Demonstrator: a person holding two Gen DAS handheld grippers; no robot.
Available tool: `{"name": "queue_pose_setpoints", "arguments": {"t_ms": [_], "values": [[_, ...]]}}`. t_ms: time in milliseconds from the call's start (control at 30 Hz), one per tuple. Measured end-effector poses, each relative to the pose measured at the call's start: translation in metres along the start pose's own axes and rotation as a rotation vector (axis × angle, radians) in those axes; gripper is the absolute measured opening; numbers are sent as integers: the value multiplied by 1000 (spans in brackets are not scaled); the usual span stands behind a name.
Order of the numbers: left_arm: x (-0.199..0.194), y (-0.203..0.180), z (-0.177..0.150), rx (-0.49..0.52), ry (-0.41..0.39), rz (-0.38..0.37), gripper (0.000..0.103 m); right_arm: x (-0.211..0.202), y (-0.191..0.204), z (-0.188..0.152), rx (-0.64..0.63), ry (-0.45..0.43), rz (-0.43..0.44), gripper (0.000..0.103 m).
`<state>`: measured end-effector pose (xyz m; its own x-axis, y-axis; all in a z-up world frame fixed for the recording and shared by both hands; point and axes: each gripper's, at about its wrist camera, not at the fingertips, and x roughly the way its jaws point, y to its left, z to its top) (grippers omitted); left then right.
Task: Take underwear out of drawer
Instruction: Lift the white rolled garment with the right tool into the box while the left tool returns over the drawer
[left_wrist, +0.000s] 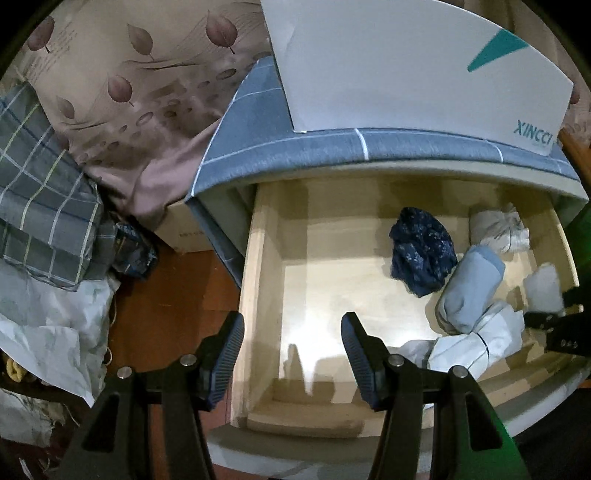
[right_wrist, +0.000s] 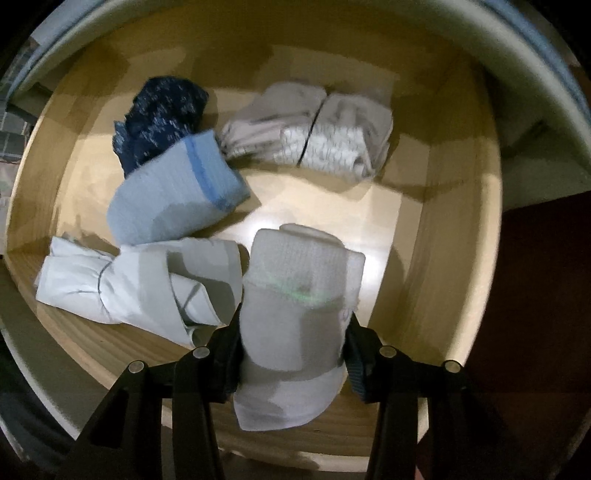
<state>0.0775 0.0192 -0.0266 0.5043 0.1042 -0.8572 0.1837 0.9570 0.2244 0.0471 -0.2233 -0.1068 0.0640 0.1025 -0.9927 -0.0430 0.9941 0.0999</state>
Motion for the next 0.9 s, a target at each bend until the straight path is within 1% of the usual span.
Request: {"name": "queue_pose_setpoints", "arguments": {"t_ms": [167, 367, 400, 533, 633, 700, 900], "values": [[1, 0, -2, -39, 8, -31, 56, -20, -2, -5, 15, -100, -10, 43], [3, 4, -3, -67, 5, -10, 56, -46, -10, -19, 50, -234, -13, 43], [2, 4, -3, -68, 2, -13, 56, -50, -11, -17, 54, -249, -13, 43], [1, 4, -5, -67, -9, -3, 56, -68, -20, -23, 91, -322, 21, 43], [0, 3, -5, -66, -15, -1, 56, -88, -17, -16, 100, -358, 34, 43], [-1, 5, -6, -70, -17, -1, 56, -103, -12, -4, 101, -387, 39, 43], [-1, 8, -5, -87, -17, -16, 56, -146, -6, 6, 86, -468, 44, 43]]}}
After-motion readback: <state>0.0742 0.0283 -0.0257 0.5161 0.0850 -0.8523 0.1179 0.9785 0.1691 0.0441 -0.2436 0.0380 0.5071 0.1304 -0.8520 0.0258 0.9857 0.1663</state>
